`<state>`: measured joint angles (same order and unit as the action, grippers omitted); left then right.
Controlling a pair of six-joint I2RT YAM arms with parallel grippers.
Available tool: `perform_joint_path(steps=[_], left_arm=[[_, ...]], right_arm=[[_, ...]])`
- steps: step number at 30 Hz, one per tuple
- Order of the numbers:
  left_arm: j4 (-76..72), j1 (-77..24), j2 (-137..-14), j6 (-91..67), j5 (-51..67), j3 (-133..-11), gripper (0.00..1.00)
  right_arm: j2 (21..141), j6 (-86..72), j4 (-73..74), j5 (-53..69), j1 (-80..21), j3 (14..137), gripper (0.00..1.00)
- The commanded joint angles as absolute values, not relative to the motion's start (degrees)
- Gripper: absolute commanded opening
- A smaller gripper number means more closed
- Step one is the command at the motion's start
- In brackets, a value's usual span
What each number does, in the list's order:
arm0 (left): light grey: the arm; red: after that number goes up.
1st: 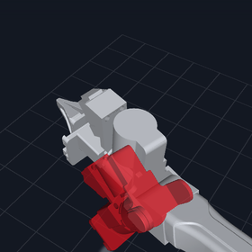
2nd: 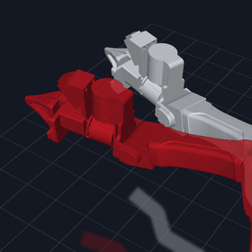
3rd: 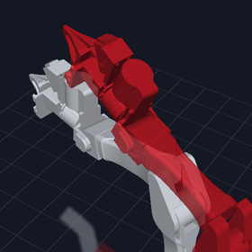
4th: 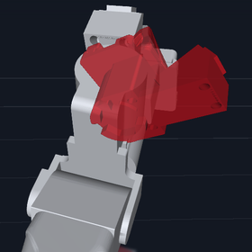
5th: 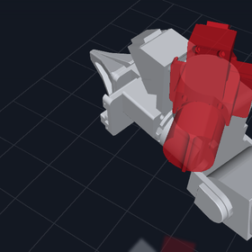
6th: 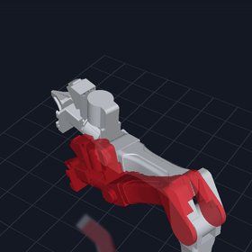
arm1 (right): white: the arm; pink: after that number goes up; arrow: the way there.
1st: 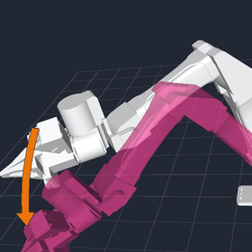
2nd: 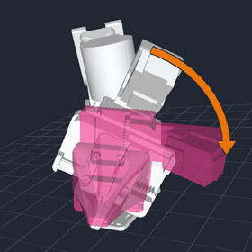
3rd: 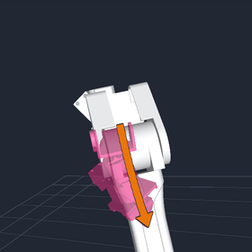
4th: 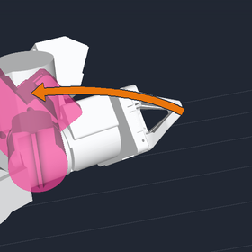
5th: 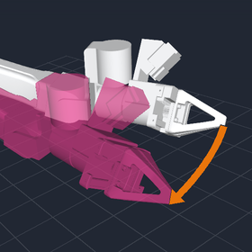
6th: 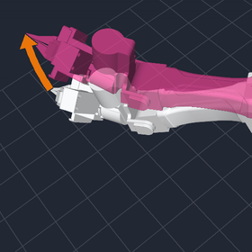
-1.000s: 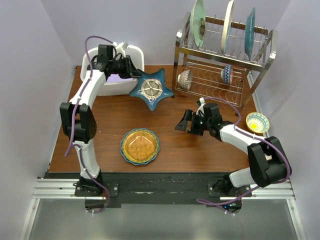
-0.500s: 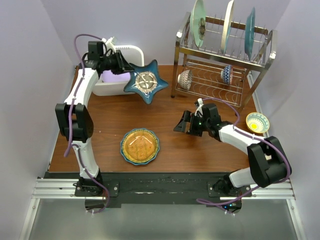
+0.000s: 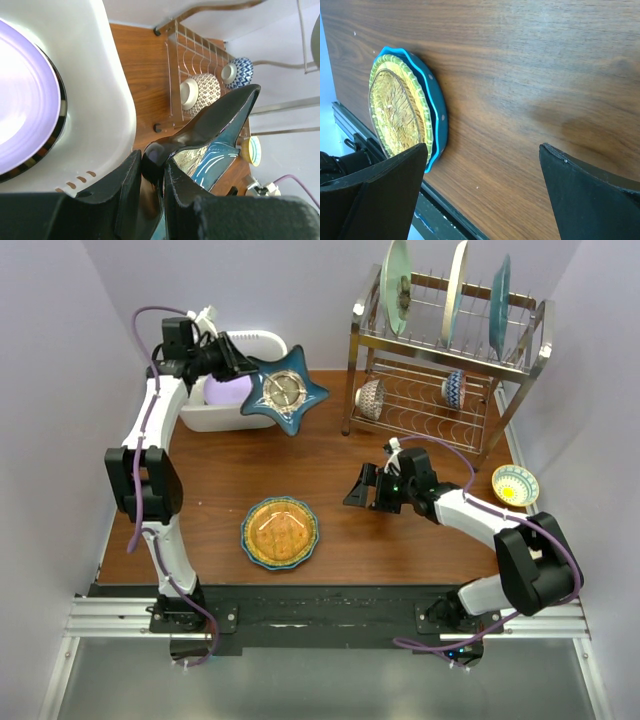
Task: Place the plates into the plastic bin on the countertop
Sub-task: Pick up the plate at the center of the board, then place the plate in the plastic bin.
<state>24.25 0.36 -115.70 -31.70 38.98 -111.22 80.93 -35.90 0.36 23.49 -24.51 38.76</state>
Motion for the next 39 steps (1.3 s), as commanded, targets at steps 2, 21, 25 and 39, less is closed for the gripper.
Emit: perform_joint_path(steps=[2,21,25,39], left_arm=[[14.95,2.81,-115.04,-39.02,43.86,-117.24,0.00],[5.36,6.85,-118.30,-46.14,40.17,-117.77,0.00],[3.96,7.91,-119.44,-47.98,39.20,-119.35,0.00],[-4.13,9.05,-122.43,-54.75,35.07,-118.04,0.00]], right_arm=[[80.24,-35.42,1.05,22.76,-25.31,41.48,0.97],[80.16,-35.51,0.97,22.68,-26.89,41.31,0.98],[80.24,-35.60,0.79,22.68,-27.33,41.22,0.98],[81.47,-36.04,0.18,22.94,-28.21,41.22,0.98]])
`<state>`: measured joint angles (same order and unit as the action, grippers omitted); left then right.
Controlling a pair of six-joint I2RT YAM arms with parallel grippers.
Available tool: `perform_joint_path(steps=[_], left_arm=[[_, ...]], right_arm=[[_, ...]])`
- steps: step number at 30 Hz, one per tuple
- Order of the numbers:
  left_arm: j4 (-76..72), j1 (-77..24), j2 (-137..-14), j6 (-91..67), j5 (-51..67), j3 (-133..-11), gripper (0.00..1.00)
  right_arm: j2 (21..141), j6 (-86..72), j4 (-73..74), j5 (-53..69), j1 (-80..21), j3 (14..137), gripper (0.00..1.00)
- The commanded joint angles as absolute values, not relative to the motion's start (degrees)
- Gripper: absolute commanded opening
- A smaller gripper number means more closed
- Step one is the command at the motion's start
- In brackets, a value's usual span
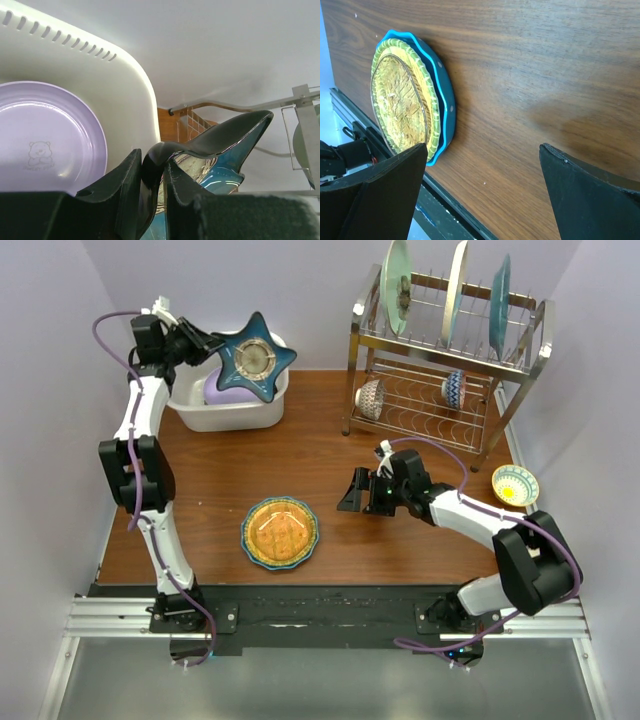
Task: Place the plates into the plastic bin on the countertop
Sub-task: Place the plate in the plastic bin.
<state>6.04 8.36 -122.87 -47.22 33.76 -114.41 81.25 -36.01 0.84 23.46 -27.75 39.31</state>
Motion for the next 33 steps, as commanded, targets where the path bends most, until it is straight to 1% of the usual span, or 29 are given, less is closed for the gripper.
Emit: perform_joint_path(steps=[1,12,33], left_arm=[[-4.74,9.14,-122.95,-55.10,34.81,-118.04,0.00],[-11.51,9.93,-124.80,-60.99,30.76,-116.19,0.00],[-13.97,11.07,-126.47,-60.47,23.64,-112.76,0.00]], right_arm=[[81.47,-35.95,0.26,22.94,-28.13,41.13,0.98],[82.09,-36.04,0.26,23.20,-28.21,40.78,0.98],[82.09,-35.86,-1.05,23.64,-28.30,40.25,0.98]])
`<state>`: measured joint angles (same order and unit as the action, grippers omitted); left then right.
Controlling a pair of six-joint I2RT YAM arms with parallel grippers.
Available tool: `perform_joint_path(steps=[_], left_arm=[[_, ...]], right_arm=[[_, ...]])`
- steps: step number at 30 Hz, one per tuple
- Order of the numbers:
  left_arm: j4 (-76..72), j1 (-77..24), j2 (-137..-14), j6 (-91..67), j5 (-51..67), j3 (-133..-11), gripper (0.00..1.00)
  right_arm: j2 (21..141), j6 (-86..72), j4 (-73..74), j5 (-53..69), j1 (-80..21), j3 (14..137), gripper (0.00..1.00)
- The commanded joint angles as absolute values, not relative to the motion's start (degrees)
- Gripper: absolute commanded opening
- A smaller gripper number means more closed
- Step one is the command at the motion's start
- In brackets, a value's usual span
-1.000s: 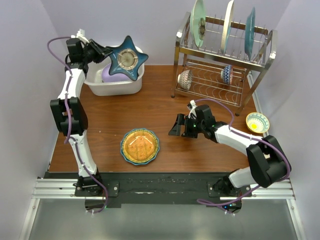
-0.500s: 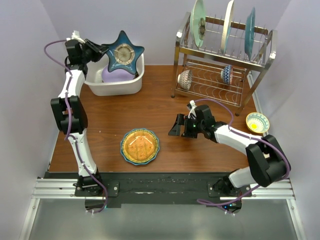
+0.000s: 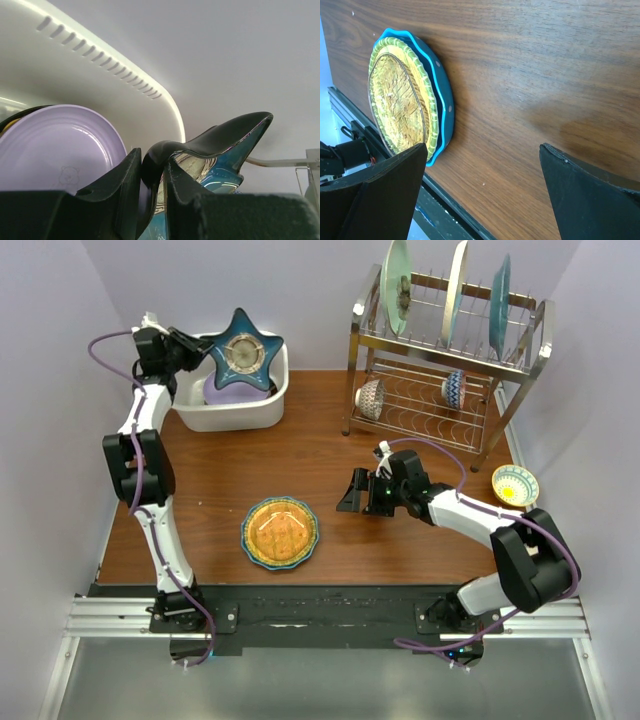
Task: Place the plates into the plastic bin on the countertop
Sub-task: Place the plate in the plastic bin.
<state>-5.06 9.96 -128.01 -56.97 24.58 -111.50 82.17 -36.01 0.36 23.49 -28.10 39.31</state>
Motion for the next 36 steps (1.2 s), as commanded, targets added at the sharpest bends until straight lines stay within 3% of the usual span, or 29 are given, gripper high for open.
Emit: perform_joint_path(steps=[1,36], left_arm=[[-13.71,11.07,-126.91,-60.47,23.56,-112.76,0.00],[-7.12,12.83,-130.96,-56.60,21.62,-110.83,0.01]], right_arm=[[82.09,-35.77,-1.14,23.47,-28.30,40.25,0.98],[81.74,-35.07,-0.18,23.03,-28.21,40.25,0.98]])
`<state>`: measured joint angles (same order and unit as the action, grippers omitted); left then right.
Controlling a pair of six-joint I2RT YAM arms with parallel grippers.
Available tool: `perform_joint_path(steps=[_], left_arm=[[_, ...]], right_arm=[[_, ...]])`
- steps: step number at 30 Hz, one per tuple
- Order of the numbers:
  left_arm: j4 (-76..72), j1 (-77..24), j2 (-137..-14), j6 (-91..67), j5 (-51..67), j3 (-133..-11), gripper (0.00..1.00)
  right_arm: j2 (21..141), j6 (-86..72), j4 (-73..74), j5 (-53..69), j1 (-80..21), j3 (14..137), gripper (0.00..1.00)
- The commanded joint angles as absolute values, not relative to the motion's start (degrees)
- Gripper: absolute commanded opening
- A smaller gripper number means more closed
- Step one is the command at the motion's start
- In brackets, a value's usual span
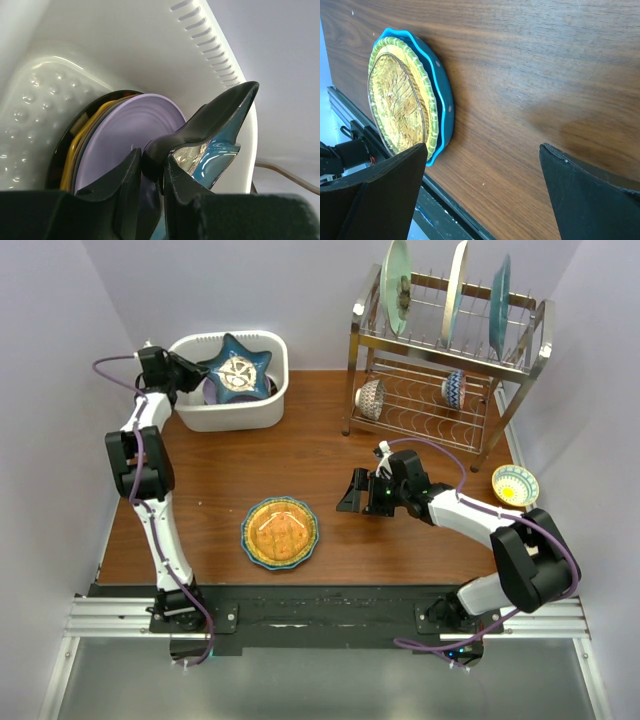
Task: Place the plates into the plastic bin on the countertop
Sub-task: Place the plate in the plastic bin.
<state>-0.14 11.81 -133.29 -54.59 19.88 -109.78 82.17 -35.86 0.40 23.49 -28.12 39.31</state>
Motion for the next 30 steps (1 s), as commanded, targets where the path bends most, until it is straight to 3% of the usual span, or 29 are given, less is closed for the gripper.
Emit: perform_joint_path(steps=[1,5,15,23,29,30], left_arm=[[-7.03,12.83,-131.04,-56.51,21.71,-110.66,0.02],[-7.12,13.01,-130.78,-56.60,22.32,-110.04,0.06],[-5.54,13.53,-130.69,-55.37,25.04,-109.86,0.27],[-5.80,13.71,-130.52,-55.63,27.60,-108.20,0.31],[-4.31,13.71,-130.78,-54.93,28.83,-107.75,0.39],[-3.96,13.71,-130.78,-54.84,29.09,-107.84,0.44]], right_arm=[[81.56,-34.98,-0.18,23.11,-28.30,40.25,0.98],[81.30,-34.89,-0.18,22.68,-28.21,39.99,0.98],[80.51,-34.63,1.05,22.06,-28.30,39.81,0.98],[79.80,-34.54,1.49,21.88,-28.21,39.64,0.98],[79.10,-34.54,1.67,21.71,-28.30,39.29,0.98],[79.01,-34.45,1.67,21.80,-28.30,39.20,0.98]])
